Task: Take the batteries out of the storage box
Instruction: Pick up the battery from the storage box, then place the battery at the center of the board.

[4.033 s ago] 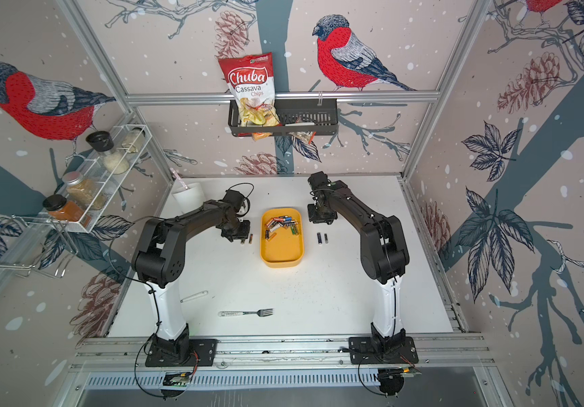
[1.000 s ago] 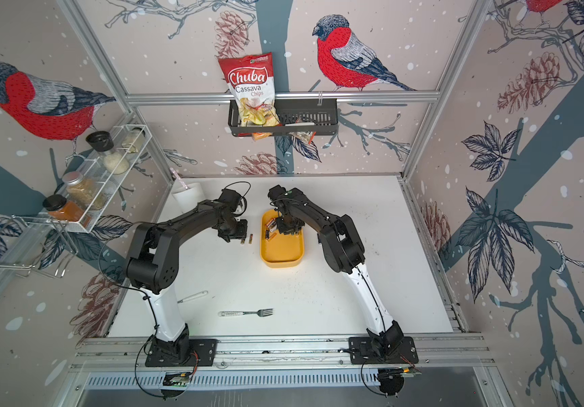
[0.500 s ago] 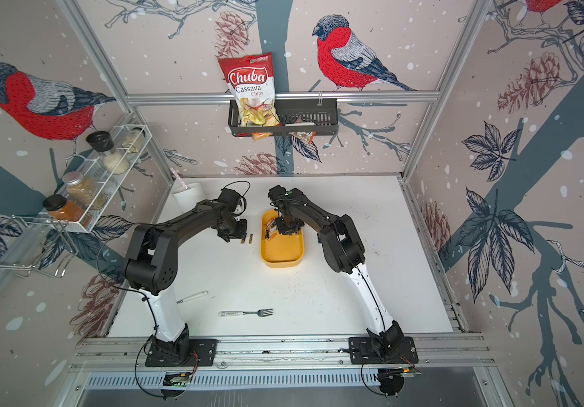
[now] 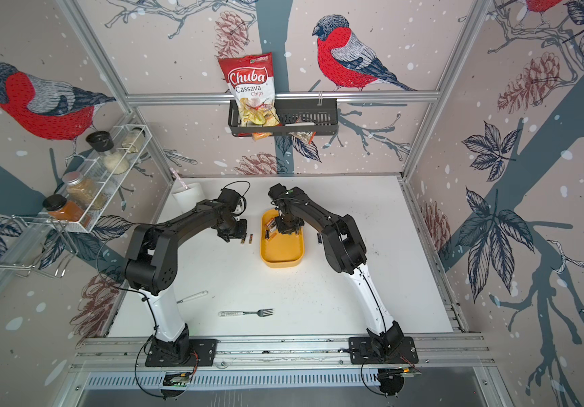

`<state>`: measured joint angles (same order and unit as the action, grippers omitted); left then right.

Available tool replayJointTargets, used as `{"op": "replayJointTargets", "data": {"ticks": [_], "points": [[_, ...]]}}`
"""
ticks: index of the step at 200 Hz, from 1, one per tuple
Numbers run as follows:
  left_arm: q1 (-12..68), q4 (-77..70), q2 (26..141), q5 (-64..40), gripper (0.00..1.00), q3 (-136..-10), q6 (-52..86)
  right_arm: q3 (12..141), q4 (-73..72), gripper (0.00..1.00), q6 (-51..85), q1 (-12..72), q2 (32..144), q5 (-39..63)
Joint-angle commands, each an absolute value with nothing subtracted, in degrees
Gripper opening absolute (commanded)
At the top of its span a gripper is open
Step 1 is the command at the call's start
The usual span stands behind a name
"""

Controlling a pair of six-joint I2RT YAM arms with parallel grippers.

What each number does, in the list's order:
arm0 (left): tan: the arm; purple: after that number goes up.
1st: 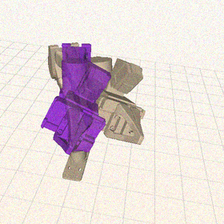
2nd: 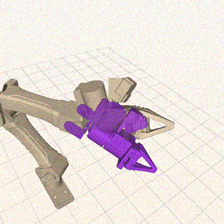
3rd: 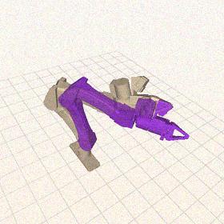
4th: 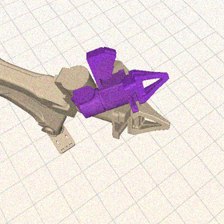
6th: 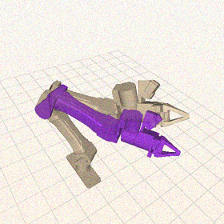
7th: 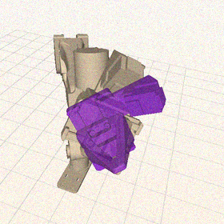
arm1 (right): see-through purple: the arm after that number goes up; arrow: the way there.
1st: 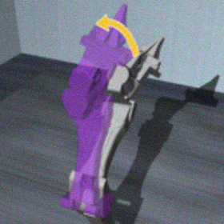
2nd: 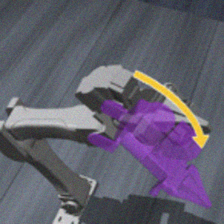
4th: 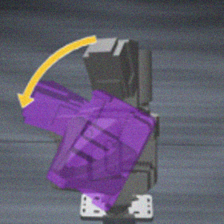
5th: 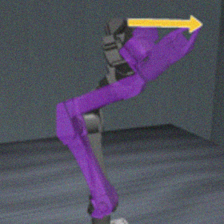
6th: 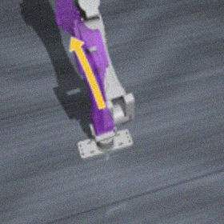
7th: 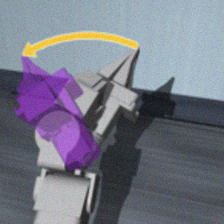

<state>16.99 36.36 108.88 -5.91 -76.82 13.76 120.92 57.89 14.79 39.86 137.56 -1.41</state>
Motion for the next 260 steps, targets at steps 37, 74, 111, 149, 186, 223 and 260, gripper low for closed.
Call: {"op": "replayJointTargets", "data": {"ticks": [37,74,111,149,186,223,260], "points": [[16.93,36.44,108.37,-5.79,0.36,-76.75,14.40,118.49,57.26,0.19,15.08,39.11,133.32,1.17],[16.90,36.19,108.19,-6.15,0.36,-76.96,14.55,117.97,56.90,0.19,15.25,37.60,130.23,5.15],[16.94,36.10,108.27,-6.59,0.35,-77.18,14.68,116.34,56.30,0.19,15.40,35.63,126.81,8.35],[16.89,36.16,108.38,-6.59,0.35,-77.57,14.77,113.92,56.48,0.19,15.38,33.68,123.15,8.78],[16.95,36.30,108.39,-6.59,0.35,-77.78,14.77,110.42,55.87,0.19,15.86,31.49,119.32,7.43],[16.88,36.67,108.54,-6.02,0.35,-77.94,14.83,104.79,54.95,0.19,15.78,28.80,115.17,5.86],[16.95,36.73,108.46,-6.50,0.35,-78.17,15.01,96.77,52.82,0.20,14.79,25.27,110.79,4.26]]}}
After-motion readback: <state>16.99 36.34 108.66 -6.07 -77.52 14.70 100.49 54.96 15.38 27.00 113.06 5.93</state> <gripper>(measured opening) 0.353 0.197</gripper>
